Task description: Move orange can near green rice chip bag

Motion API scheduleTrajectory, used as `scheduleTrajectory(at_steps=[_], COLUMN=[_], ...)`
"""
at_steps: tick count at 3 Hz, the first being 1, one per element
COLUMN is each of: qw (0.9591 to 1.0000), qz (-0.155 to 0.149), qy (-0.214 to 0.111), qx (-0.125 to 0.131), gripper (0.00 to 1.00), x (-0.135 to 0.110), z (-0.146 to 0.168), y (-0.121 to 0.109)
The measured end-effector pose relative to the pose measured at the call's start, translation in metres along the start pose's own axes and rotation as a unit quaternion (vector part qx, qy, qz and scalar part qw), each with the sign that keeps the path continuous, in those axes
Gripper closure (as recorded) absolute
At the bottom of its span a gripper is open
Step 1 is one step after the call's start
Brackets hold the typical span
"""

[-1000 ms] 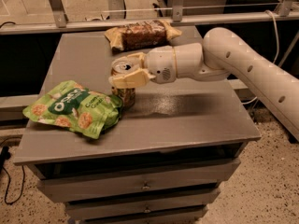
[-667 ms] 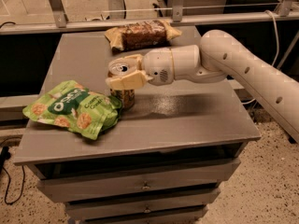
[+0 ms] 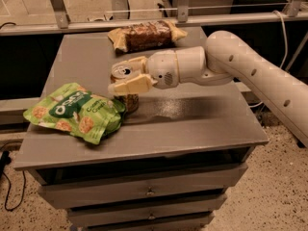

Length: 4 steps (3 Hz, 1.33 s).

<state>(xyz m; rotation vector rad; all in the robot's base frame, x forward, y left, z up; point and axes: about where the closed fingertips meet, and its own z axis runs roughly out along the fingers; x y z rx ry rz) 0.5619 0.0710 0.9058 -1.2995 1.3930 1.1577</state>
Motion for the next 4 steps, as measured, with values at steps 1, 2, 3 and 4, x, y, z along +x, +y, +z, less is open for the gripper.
scheduleTrajectory(at_steps=[1, 2, 3, 4], qw=[1.0000, 0.9991, 0.9941, 0.9858], qz=[-0.007, -0.033, -0.078, -0.110], qy=[0.005, 0.024, 0.054, 0.049], qx=[-0.003, 0.013, 0.053, 0.117], gripper=[0.00, 0.00, 0.00, 0.00], x=[-0.001, -0.011, -0.040, -0.063], z=[-0.005, -0.030, -0.086, -0.146], y=[0.001, -0.003, -0.008, -0.011])
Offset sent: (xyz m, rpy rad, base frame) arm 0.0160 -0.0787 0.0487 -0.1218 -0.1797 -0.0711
